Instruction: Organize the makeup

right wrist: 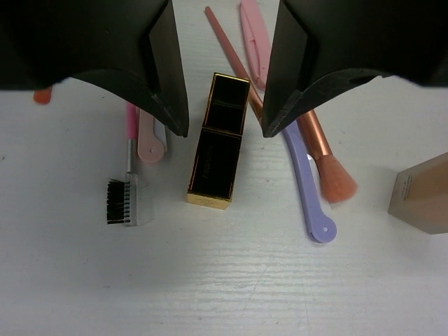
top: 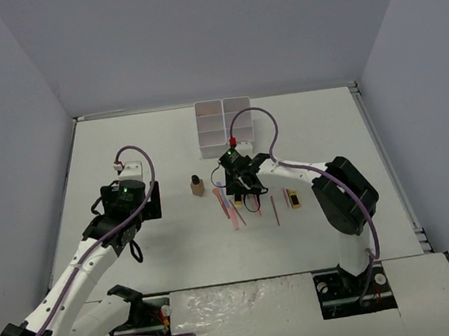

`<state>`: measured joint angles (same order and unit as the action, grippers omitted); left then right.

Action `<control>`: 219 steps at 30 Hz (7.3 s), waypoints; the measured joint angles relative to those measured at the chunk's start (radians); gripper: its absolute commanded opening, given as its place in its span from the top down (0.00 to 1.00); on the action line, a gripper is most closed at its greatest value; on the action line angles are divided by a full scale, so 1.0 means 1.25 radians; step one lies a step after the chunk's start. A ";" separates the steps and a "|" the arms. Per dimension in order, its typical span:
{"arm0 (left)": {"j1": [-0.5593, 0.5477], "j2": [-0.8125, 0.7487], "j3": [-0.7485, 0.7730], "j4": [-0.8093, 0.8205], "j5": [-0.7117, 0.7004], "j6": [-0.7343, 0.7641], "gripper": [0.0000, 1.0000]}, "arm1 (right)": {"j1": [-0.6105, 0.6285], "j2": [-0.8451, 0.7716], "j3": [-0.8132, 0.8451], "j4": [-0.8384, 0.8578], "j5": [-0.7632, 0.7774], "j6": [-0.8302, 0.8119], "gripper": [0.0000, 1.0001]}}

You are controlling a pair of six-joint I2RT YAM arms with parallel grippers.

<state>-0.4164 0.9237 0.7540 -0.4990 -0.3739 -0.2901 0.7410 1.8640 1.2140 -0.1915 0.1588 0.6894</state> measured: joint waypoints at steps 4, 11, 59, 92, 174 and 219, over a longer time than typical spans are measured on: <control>0.000 -0.001 0.000 -0.002 -0.001 0.000 0.03 | 0.000 0.017 0.007 0.000 0.010 0.011 0.66; 0.000 -0.005 0.000 -0.004 -0.001 0.000 0.03 | 0.000 0.042 0.015 0.000 0.029 0.026 0.94; 0.000 -0.037 0.000 -0.007 -0.001 0.000 0.03 | -0.245 0.276 0.629 0.007 -0.266 -1.380 0.98; 0.000 -0.011 0.000 -0.006 0.001 0.000 0.03 | -0.246 0.305 0.626 0.060 -0.245 -1.365 0.44; 0.000 -0.014 0.000 0.003 0.001 0.001 0.03 | -0.253 -0.278 -0.350 0.060 -0.017 -0.284 0.64; 0.000 -0.022 0.000 0.002 -0.008 0.007 0.03 | -0.246 0.202 0.605 -0.050 -0.281 -1.274 1.00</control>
<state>-0.4167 0.8959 0.7540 -0.4965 -0.3838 -0.2809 0.4336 2.1162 1.9700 -0.2545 -0.1923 -0.9031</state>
